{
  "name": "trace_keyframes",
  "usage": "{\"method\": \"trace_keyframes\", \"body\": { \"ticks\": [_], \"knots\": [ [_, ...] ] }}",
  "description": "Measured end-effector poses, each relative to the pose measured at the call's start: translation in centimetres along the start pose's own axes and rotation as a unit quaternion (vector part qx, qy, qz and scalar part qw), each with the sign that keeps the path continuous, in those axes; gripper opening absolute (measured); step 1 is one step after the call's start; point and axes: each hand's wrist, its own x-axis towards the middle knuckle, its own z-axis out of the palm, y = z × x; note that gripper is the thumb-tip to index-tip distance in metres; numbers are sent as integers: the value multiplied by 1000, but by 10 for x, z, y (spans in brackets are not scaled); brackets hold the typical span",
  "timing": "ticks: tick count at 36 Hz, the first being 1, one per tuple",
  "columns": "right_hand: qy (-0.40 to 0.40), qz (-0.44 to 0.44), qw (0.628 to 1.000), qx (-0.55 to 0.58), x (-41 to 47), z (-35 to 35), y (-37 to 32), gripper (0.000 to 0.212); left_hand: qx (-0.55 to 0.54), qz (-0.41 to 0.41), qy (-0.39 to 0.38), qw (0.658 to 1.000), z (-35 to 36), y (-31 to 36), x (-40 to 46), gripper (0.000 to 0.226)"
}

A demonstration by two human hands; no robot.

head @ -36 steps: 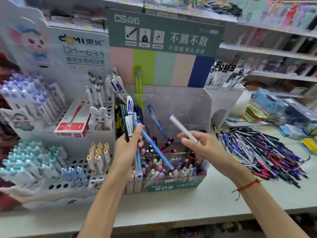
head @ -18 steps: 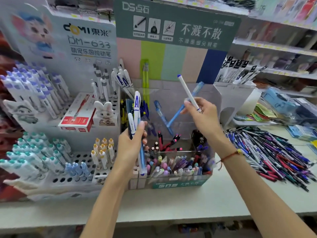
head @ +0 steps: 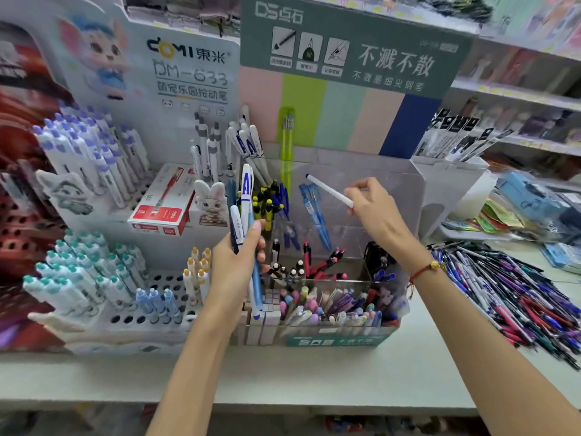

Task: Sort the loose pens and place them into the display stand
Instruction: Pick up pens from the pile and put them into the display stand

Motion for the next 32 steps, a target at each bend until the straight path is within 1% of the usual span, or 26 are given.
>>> {"method": "trace_keyframes", "body": {
  "ticks": [1, 3, 6, 8, 10, 12, 13, 15, 17, 19, 21, 23, 25, 27, 29, 30, 32],
  "knots": [
    [-3, 3, 1000, 14, 2, -2, -6, 13, -4, -2, 1, 1000, 0, 1, 1, 16],
    [-7, -7, 999, 32, 9, -2, -20, 16, -13, -6, 1, 1000, 1, 3, 3, 15],
    [-18, -50, 997, 51, 20, 0, -47, 19, -17, -9, 0, 1000, 2, 5, 5, 14],
    [-17, -86, 996, 33, 25, 1, -62, 12, -18, -7, 0, 1000, 1, 6, 5, 13],
    [11, -112, 994, 11, 31, 2, -72, 10, -20, -7, -4, 1000, 1, 7, 4, 13],
    [38, -116, 992, 4, 42, 7, -79, 8, -19, -8, -6, 1000, 1, 8, 4, 13],
    [52, -113, 992, 5, 49, 10, -81, 12, -17, -8, -7, 1000, 1, 8, 5, 13],
    [90, -106, 990, 14, 61, 20, -85, 28, -12, -9, -8, 1000, 2, 7, 5, 13],
    [132, -123, 983, 27, 68, 32, -89, 39, -14, -11, -13, 1000, 3, 6, 6, 13],
    [165, -167, 972, 10, 70, 46, -93, 37, -19, -20, -20, 999, 4, 5, 6, 14],
    [189, -209, 958, -51, 70, 60, -92, 28, -38, -46, -37, 998, 4, 5, 6, 16],
    [189, -242, 940, -151, 67, 71, -89, 22, -58, -79, -61, 993, 4, 5, 7, 19],
    [166, -263, 922, -231, 63, 78, -84, 27, -55, -97, -74, 991, 3, 4, 9, 21],
    [133, -269, 916, -267, 59, 79, -81, 33, -58, -101, -79, 990, 1, 3, 9, 21],
    [122, -273, 916, -268, 54, 77, -79, 35, -66, -97, -77, 990, 1, 2, 9, 19],
    [127, -276, 921, -245, 49, 75, -77, 34, -66, -94, -73, 991, 1, 2, 9, 18],
    [131, -256, 946, -148, 31, 71, -74, 37, -49, -80, -57, 994, 2, 1, 9, 15]
  ]
}}
